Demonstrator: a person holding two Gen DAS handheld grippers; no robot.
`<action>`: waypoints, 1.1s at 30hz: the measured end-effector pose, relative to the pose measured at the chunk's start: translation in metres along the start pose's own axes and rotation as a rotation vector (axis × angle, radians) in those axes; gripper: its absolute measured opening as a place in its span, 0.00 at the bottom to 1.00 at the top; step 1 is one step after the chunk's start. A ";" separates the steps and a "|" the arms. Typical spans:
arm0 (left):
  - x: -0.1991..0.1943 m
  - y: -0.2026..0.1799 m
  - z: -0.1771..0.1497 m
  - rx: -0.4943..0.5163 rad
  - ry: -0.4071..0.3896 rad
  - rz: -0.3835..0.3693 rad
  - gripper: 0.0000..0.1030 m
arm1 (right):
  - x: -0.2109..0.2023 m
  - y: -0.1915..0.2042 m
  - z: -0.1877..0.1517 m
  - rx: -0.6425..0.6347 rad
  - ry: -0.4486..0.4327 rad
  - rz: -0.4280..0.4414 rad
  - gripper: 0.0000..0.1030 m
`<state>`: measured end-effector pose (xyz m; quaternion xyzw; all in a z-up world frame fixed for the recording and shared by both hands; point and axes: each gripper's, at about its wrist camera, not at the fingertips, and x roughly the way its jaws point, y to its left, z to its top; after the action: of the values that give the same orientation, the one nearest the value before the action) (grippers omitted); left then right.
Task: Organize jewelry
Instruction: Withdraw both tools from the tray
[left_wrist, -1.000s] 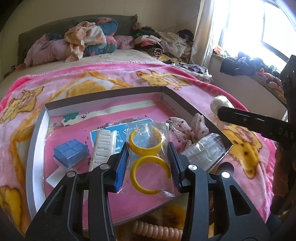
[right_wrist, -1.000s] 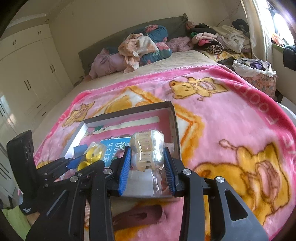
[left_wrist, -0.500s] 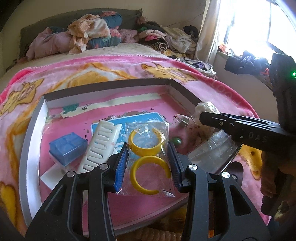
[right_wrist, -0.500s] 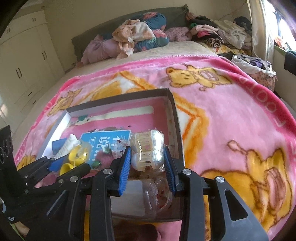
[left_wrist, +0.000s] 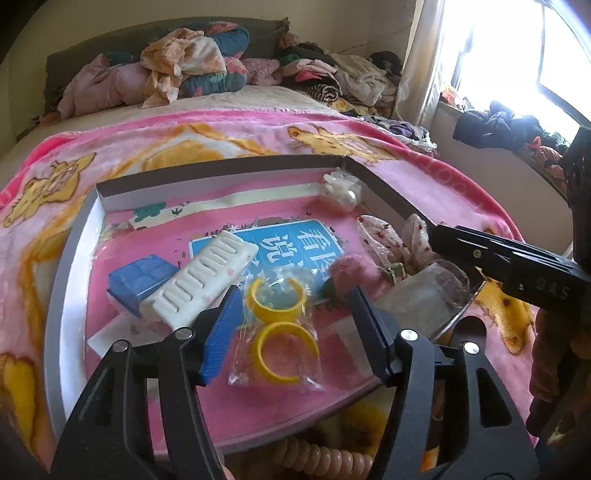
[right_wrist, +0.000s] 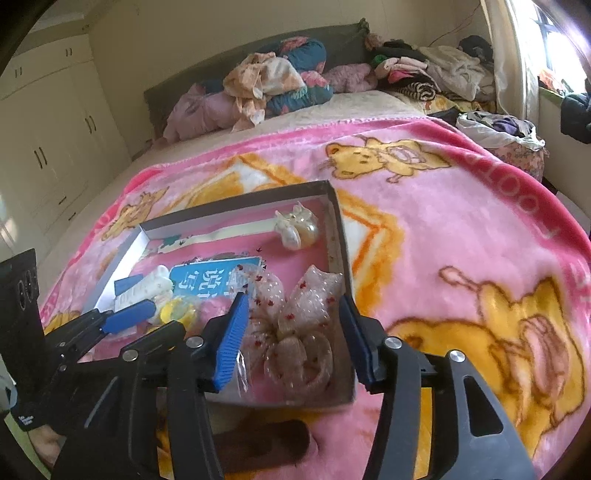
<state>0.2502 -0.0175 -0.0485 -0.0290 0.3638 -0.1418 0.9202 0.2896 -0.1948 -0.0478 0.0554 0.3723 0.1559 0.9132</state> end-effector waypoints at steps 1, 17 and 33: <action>-0.003 -0.001 -0.001 0.001 -0.005 0.002 0.56 | -0.004 -0.001 -0.001 0.003 -0.007 -0.001 0.52; -0.047 -0.012 -0.016 -0.001 -0.062 0.000 0.73 | -0.055 -0.010 -0.035 0.066 -0.070 -0.007 0.59; -0.069 -0.014 -0.054 -0.028 -0.010 -0.015 0.73 | -0.061 -0.005 -0.074 0.150 0.019 0.086 0.59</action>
<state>0.1628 -0.0085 -0.0401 -0.0453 0.3610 -0.1434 0.9204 0.1975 -0.2205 -0.0614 0.1382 0.3887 0.1673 0.8954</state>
